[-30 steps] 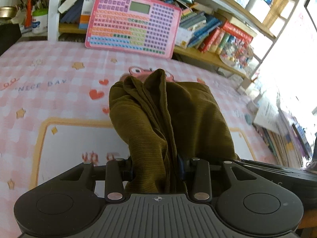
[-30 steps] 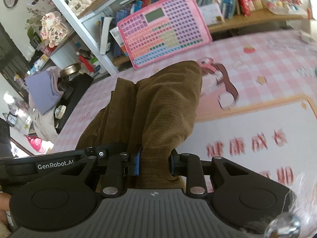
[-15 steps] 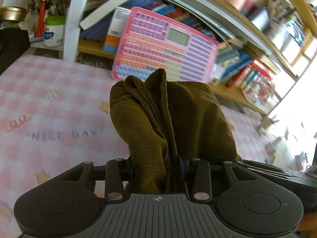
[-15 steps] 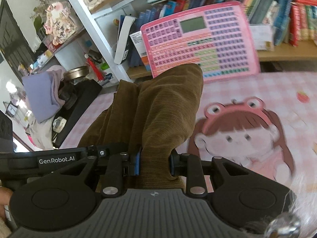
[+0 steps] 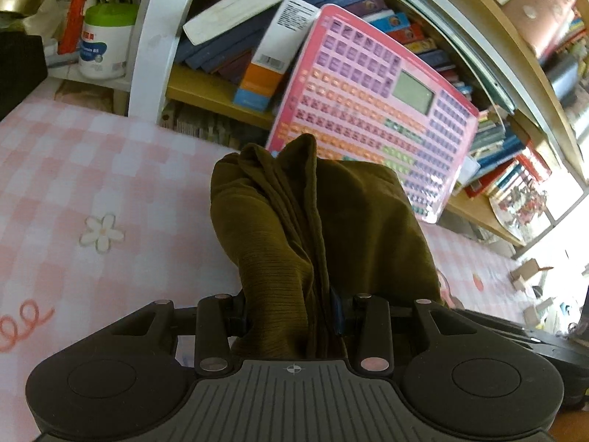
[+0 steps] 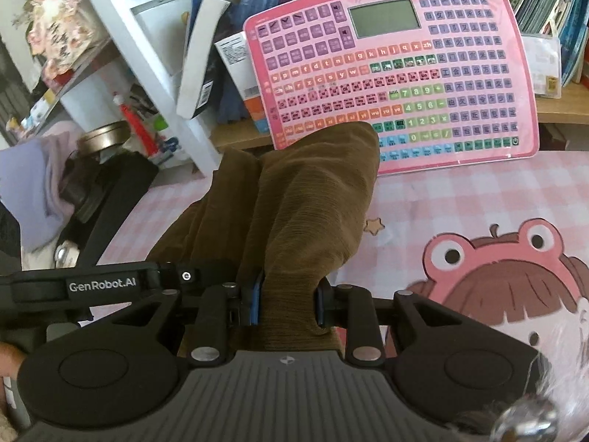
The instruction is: Fold clothes
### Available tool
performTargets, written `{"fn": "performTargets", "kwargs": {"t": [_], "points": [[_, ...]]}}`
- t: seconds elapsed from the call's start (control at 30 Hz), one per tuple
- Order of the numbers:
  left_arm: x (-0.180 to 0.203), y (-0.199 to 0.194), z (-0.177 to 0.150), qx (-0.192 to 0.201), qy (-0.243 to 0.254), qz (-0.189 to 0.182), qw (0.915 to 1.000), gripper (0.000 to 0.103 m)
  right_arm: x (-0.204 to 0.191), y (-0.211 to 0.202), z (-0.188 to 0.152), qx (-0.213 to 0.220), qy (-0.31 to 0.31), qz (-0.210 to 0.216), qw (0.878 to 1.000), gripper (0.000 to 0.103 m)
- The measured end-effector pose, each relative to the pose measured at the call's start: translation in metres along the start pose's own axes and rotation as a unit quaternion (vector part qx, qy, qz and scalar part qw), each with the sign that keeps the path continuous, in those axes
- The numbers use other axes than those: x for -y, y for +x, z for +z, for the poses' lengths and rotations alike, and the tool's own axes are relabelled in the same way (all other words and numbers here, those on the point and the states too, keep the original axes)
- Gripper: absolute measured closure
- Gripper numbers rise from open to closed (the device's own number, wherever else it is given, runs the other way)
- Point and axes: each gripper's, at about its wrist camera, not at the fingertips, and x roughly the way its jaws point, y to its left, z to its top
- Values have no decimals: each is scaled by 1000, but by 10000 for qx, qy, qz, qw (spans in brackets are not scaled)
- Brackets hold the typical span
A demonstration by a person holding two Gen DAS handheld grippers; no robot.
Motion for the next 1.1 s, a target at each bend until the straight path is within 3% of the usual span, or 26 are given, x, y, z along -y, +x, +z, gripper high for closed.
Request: {"fn": "performTargets", "kwargs": {"t": [0.13, 0.27, 0.43, 0.5, 0.7, 0.83, 0.93, 1.1], "points": [[-22, 18, 6, -103, -219, 238, 9994, 53, 12, 21, 0, -115, 113, -400, 9991, 61], [-30, 21, 1, -126, -226, 224, 9994, 42, 24, 23, -4, -90, 370, -347, 9987, 48], [-24, 6, 1, 13, -80, 420, 9991, 34, 13, 11, -2, -3, 158, -684, 9975, 42], [-18, -7, -2, 161, 79, 554, 9983, 28, 6, 1, -3, 115, 67, -828, 9965, 23], [6, -43, -23, 512, 578, 957, 9924, 16, -19, -25, -23, 275, -331, -1172, 9922, 14], [18, -58, -42, 655, 836, 1529, 9825, 3, -35, -42, -37, 354, -610, -1389, 9878, 9], [25, -66, -56, 671, 958, 1901, 9748, 3, -47, -53, -52, 376, -807, -1525, 9843, 6], [30, -79, -78, 633, 1085, 2054, 9706, 2, -51, -66, -69, 253, -873, -1559, 9836, 5]]}}
